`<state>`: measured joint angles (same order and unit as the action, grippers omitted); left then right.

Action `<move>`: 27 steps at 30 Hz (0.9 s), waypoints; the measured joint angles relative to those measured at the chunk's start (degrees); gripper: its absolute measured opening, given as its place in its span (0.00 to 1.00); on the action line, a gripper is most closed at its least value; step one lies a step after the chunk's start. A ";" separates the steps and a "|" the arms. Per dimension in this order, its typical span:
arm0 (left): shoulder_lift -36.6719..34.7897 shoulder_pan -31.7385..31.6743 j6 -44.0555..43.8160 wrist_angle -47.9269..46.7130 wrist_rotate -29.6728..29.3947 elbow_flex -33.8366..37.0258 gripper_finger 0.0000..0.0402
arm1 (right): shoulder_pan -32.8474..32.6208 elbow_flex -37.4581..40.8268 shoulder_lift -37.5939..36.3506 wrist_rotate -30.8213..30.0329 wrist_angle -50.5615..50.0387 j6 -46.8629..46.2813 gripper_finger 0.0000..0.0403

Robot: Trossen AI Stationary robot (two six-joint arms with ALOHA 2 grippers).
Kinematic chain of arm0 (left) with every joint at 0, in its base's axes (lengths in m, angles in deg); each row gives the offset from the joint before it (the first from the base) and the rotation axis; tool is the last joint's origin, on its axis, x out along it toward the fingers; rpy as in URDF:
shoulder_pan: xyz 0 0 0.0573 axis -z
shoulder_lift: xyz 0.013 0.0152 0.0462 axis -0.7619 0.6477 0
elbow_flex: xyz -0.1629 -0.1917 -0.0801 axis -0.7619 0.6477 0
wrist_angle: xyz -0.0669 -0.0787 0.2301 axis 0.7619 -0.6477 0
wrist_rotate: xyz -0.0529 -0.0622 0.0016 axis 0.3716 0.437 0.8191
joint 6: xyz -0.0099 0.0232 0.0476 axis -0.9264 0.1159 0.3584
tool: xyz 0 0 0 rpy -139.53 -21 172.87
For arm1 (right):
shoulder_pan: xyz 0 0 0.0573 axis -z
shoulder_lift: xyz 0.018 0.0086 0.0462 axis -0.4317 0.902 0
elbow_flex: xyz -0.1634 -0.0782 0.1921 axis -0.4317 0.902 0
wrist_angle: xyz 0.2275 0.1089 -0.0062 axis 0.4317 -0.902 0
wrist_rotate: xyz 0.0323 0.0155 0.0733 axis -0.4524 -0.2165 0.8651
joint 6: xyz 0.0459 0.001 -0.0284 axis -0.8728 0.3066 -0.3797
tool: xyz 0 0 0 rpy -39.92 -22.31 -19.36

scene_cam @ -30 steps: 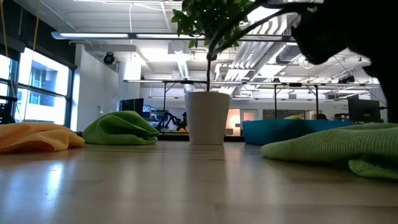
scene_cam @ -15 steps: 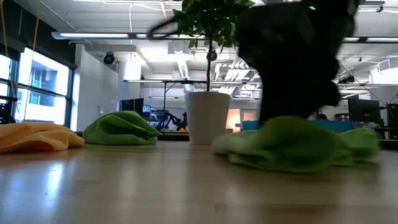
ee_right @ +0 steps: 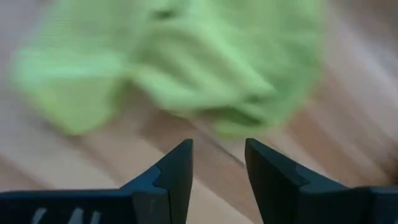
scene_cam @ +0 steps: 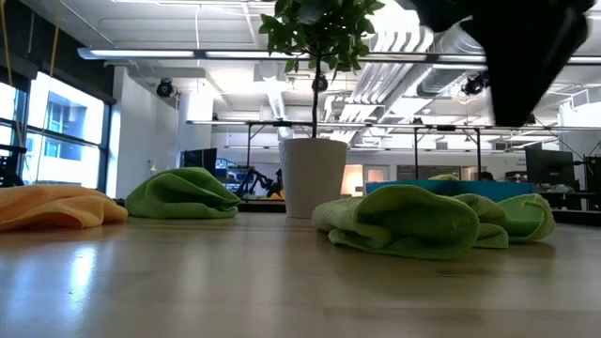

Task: Sort microfiber towel by color & place in baskets
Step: Fold the light green towel

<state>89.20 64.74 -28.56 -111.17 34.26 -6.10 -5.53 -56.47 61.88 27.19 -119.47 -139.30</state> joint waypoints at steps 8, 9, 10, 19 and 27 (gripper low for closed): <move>2.17 0.00 -5.37 0.20 -0.04 -0.07 0.33 | 1.97 7.53 -2.81 9.91 -2.56 -11.96 0.34; 2.47 0.00 -5.97 0.15 -0.03 0.01 0.33 | 2.45 9.35 -3.54 10.44 -0.66 -13.13 0.34; 2.87 0.00 -6.67 0.19 0.00 0.04 0.33 | 2.90 11.18 -4.35 10.50 1.53 -14.49 0.34; 7.78 0.00 -10.26 0.25 0.27 0.05 0.33 | 3.79 21.30 -10.14 5.61 10.02 -33.44 0.34; 12.56 -0.01 -7.29 -0.09 0.24 0.00 0.33 | 4.00 27.67 -9.78 0.76 23.02 -43.58 0.34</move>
<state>101.76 64.74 -35.85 -111.26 34.49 -6.10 -1.53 -28.79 52.10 27.96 -96.45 -182.88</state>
